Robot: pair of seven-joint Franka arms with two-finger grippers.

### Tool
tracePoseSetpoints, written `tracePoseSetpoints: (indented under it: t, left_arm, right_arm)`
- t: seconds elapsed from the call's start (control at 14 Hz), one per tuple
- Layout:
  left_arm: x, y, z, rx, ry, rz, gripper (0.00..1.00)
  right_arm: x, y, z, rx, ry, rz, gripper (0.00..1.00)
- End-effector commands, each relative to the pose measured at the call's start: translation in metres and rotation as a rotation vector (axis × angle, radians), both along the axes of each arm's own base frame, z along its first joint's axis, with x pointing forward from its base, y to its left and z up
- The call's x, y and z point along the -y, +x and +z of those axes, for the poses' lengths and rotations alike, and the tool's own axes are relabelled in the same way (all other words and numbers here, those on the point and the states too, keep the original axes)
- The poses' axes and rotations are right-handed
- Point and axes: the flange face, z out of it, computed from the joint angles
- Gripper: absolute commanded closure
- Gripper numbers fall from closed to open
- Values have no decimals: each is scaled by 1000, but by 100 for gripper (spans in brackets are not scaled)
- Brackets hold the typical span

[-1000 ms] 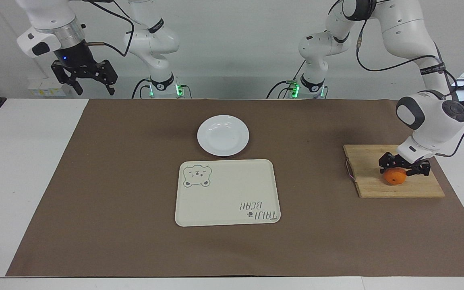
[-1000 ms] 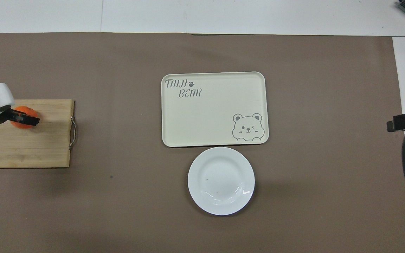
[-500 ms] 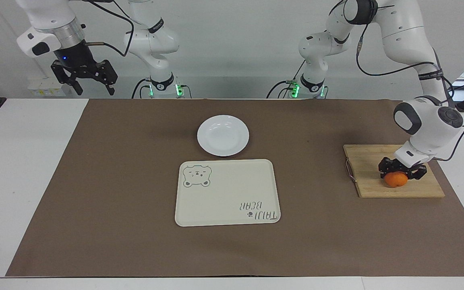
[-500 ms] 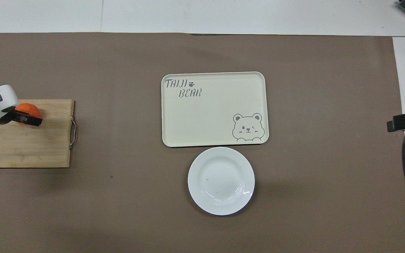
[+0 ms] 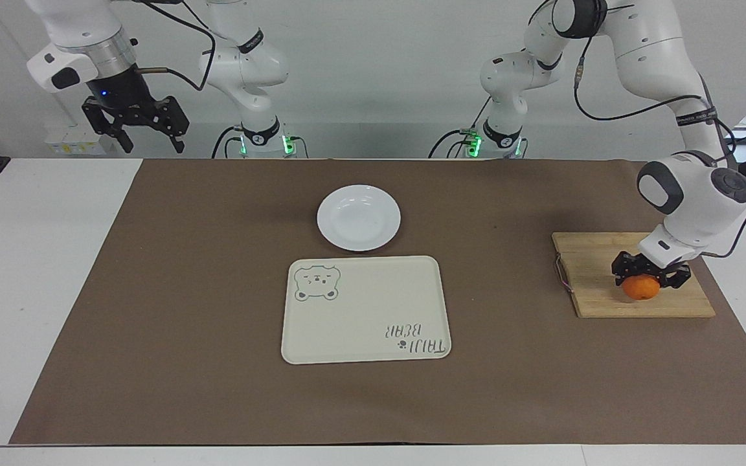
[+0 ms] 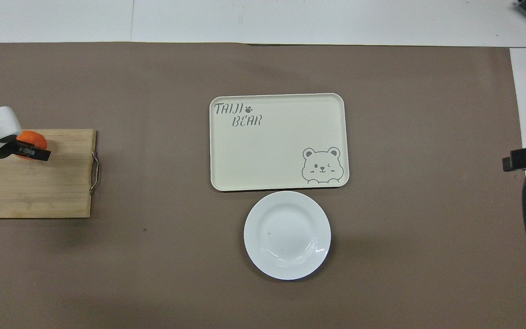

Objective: Place orange and plate with both arms
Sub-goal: 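Lift the orange with the left gripper and carry it over the plate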

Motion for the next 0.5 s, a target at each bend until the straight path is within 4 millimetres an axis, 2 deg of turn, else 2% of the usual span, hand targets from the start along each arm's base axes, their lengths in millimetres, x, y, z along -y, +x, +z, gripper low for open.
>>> tracePoseSetpoints:
  t: [0.0,0.21,0.43]
  left_arm:
    - [24,-11,43,-11,1,46,100]
    - [55,-20,82,0,-1,86,100]
    - [95,-27,109,-36,-4,144,100]
  right_arm:
    - [1,-5,4,0,-10,-6,0]
    - [1,-5,4,0,-10,-6,0]
    - [1,-5,3,-1,-10,-6,0]
